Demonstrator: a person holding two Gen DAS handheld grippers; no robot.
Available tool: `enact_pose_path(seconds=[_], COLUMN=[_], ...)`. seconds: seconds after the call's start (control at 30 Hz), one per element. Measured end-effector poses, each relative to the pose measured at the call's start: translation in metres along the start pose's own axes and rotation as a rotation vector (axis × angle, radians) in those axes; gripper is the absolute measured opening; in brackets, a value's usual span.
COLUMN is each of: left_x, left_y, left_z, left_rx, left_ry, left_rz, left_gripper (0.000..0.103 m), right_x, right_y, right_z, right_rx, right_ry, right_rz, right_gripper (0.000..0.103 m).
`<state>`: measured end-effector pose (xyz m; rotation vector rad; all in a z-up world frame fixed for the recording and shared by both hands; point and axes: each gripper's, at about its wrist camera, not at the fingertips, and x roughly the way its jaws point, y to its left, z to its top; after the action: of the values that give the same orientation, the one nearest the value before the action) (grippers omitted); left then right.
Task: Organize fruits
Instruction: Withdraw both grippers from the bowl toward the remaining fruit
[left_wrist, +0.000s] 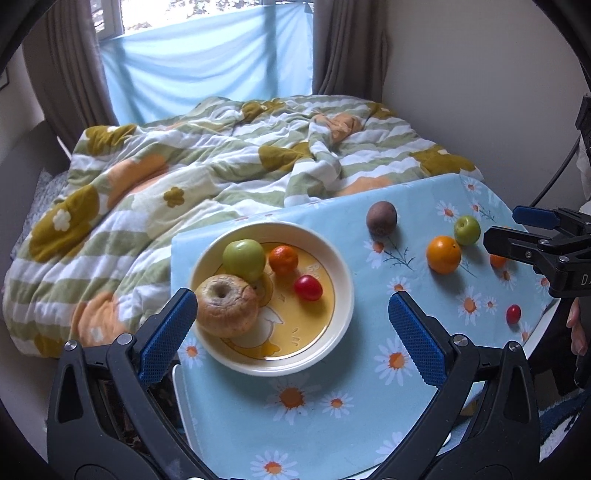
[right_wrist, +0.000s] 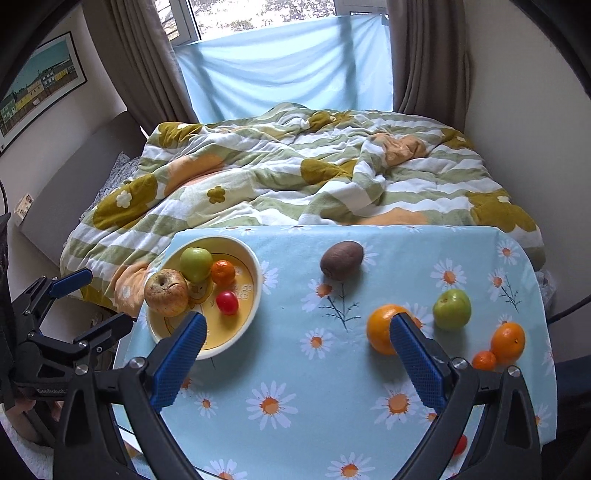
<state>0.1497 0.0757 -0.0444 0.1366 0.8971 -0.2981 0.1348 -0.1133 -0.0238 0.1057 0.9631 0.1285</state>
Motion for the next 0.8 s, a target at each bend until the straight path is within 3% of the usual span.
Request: enact_pose_path(seconds=[0.1,0.43,0.8], left_x=[0.006,0.04,0.104], left_y=[-0.023,-0.112,-0.183], left_z=[0.003,0.008,0.01], left_rx=[-0.008,0.047,0.113], left_ry=[0.006,0.04,0.083], left_rz=[-0.011,-0.067,-0.141], left_gripper=[0.103,0.103,0.103], right_x=[-0.01,-0.021,0.011], right_y=[-0.028,-0.115,-0.183], right_z=[-0.007,-0.034,-0.072], right_rx=[0.021,0.087,0.202], right_ry=[-0.006,0.014,0.092], right_rz=[-0.054,-0.115,-0.096], right_gripper=[0.099,0.099,0.099])
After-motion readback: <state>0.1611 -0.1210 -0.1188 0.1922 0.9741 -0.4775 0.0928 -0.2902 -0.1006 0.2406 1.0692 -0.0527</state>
